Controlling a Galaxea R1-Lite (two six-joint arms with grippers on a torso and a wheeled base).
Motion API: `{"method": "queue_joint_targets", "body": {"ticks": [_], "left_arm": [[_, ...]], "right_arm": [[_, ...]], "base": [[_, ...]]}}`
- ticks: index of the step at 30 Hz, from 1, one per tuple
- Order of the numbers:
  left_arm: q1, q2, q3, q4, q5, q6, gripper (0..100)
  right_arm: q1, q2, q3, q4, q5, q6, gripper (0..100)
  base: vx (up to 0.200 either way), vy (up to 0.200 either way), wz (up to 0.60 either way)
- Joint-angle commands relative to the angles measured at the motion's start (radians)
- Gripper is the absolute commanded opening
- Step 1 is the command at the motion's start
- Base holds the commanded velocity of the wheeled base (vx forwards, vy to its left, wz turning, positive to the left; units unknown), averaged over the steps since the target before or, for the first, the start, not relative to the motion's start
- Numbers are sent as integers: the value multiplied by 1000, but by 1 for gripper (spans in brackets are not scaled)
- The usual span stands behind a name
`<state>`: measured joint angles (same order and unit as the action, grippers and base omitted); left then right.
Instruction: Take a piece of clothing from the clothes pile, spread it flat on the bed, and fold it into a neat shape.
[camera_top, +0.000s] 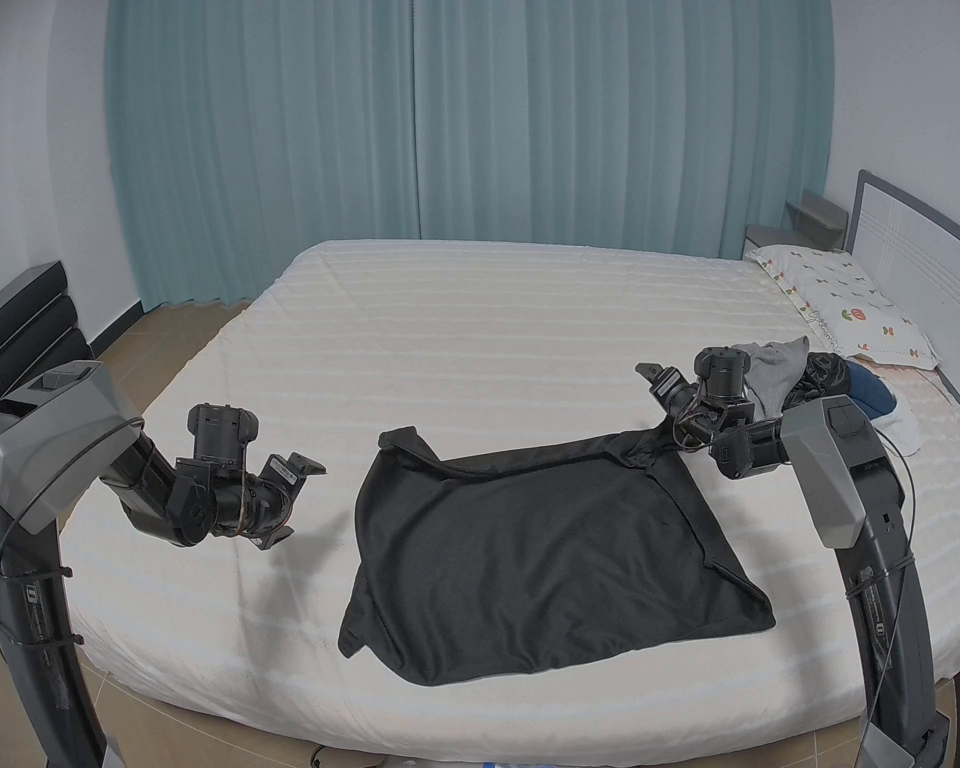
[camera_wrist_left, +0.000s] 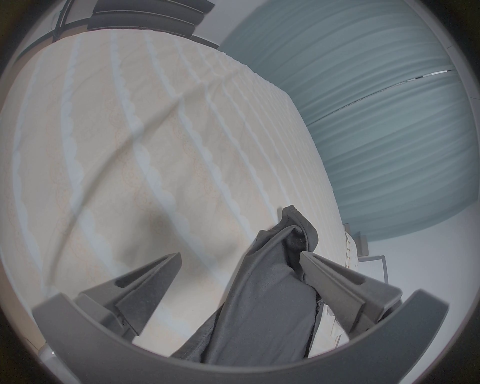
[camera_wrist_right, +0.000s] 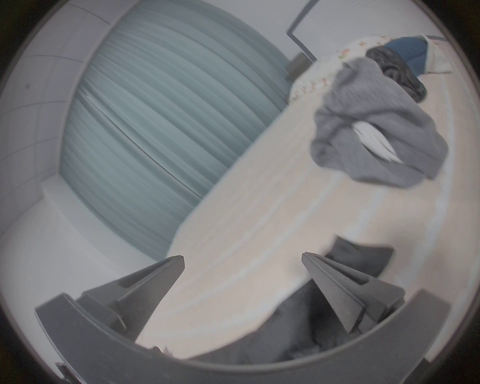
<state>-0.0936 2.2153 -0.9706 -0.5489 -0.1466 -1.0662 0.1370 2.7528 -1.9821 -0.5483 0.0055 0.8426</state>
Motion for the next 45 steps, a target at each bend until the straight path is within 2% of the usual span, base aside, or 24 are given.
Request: {"method": "queue_joint_targets", "body": {"ticks": [1,3,6,8,10,11,13,17,18,21,22,23,30,32,36,41,45], "left_arm": [[6,0,3,-3,-1,-5,100],[6,0,6,-3,-1,-3,100],[6,1,10,-3,-1,-3,100],[6,3,10,-3,-1,-3,100],[6,3,12,-3,-1,-3,100],[6,3,13,-3,-1,-3,100],[5,6,21,-3,-1,-1,100],[3,7,26,-5,-1,0,100],[3,7,27,-5,-1,0,100],[2,9,30,-5,-1,2,100],[0,9,33,-5,-1,5,100],[-1,9,33,-5,-1,5,100],[-1,9,33,-5,-1,5,100],[-1,9,33,-5,-1,6,100],[-1,10,33,-5,-1,6,100],[-1,10,33,-5,-1,6,100],[-1,10,33,-5,-1,6,100]], "right_arm": [[-13,64,-18,-219,-24,-102,100],[-27,59,-18,-216,-38,-149,100],[-50,22,-4,-180,-58,-169,100],[-57,-22,59,-160,-58,-174,100],[-65,-111,210,-156,-39,-188,100],[-65,-116,220,-156,-36,-191,100],[-70,-203,405,-165,13,-250,100],[-70,-291,582,-163,53,-326,100],[-70,-323,654,-154,76,-372,100],[-65,-340,706,-140,79,-418,100],[-54,-341,766,-114,73,-491,100],[-48,-340,781,-111,71,-510,100],[-10,-288,756,-71,11,-556,100],[-10,-251,710,-33,-30,-605,100],[-11,-203,672,-21,-91,-619,100],[-39,-191,661,24,-128,-652,100],[-105,-193,640,45,-148,-655,100]], "base": [[0,0,0],[0,0,0],[0,0,0],[0,0,0],[0,0,0],[0,0,0],[0,0,0],[0,0,0],[0,0,0],[0,0,0],[0,0,0],[0,0,0],[0,0,0],[0,0,0],[0,0,0],[0,0,0],[0,0,0]]}}
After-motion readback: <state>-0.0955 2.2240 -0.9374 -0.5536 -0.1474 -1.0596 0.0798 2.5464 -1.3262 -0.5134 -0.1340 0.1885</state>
